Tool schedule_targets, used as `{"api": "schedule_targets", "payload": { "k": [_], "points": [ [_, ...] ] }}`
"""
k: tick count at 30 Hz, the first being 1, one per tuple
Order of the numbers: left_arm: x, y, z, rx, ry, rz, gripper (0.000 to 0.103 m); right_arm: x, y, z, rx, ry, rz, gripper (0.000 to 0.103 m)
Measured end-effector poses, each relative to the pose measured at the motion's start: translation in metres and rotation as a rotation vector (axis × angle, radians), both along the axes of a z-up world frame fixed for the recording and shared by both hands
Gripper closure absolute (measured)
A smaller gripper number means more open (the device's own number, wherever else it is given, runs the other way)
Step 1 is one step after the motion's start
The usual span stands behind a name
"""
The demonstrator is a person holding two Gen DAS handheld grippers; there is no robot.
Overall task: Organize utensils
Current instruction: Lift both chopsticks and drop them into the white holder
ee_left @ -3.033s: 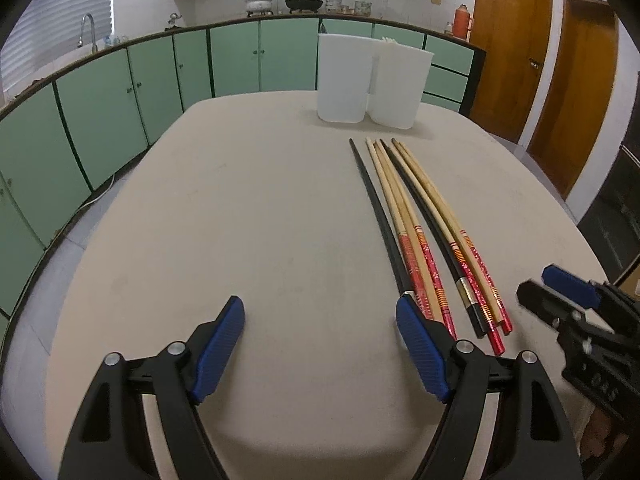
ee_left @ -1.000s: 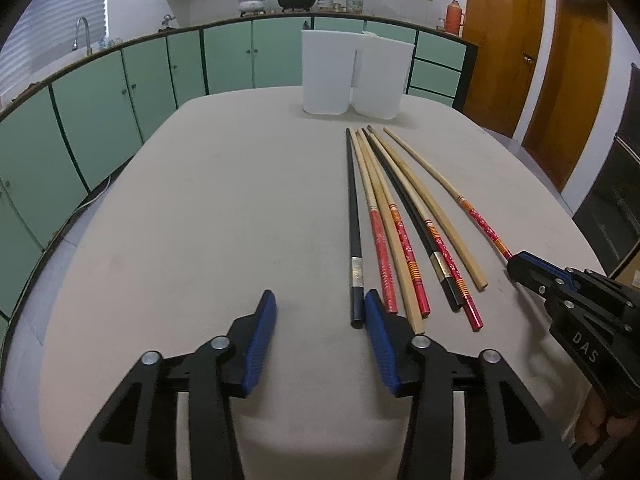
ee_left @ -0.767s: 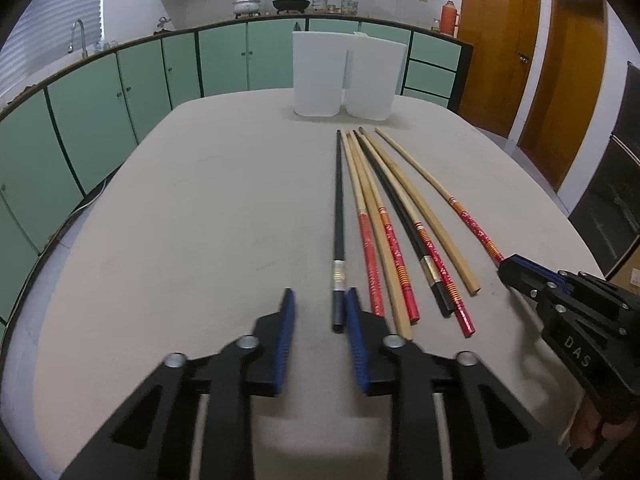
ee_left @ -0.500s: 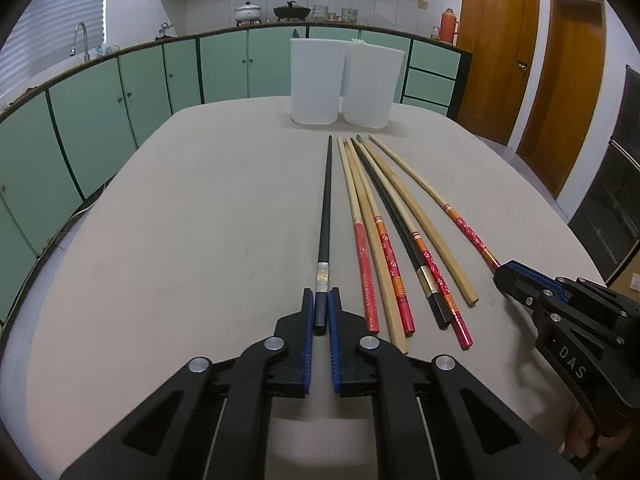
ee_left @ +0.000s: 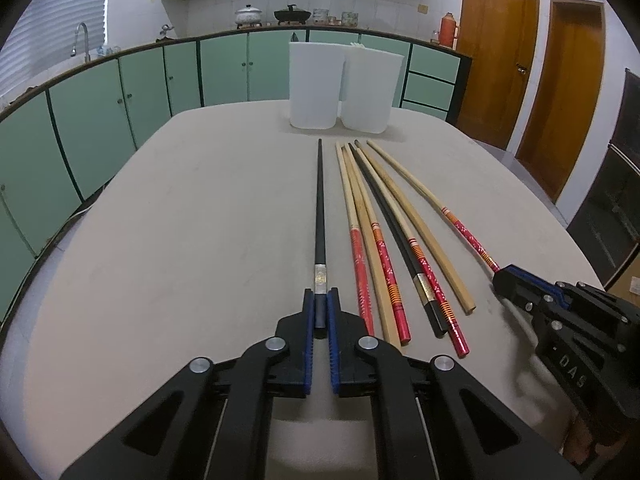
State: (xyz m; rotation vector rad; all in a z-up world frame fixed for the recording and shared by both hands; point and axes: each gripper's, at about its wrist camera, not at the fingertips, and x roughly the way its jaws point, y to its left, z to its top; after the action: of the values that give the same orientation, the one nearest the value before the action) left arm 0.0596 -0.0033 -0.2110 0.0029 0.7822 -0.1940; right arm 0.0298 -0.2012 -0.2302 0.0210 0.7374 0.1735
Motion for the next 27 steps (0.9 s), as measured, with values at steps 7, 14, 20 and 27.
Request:
{"api": "schedule_targets", "payload": {
  "k": [7, 14, 20, 27],
  "points": [
    [-0.005, 0.001, 0.028, 0.007, -0.068, -0.013, 0.097, -0.002, -0.004, 0.029, 0.032, -0.055, 0.010, 0.098],
    [-0.004, 0.006, 0.083, -0.003, -0.179, -0.023, 0.097, -0.001, -0.008, 0.082, 0.052, -0.162, 0.022, 0.098],
    [0.007, 0.011, 0.137, -0.045, -0.289, -0.034, 0.097, 0.015, -0.019, 0.136, 0.102, -0.244, 0.042, 0.098],
    [0.036, 0.016, 0.187, -0.103, -0.359, -0.078, 0.097, 0.051, -0.029, 0.193, 0.125, -0.274, 0.080, 0.098]
  ]
}}
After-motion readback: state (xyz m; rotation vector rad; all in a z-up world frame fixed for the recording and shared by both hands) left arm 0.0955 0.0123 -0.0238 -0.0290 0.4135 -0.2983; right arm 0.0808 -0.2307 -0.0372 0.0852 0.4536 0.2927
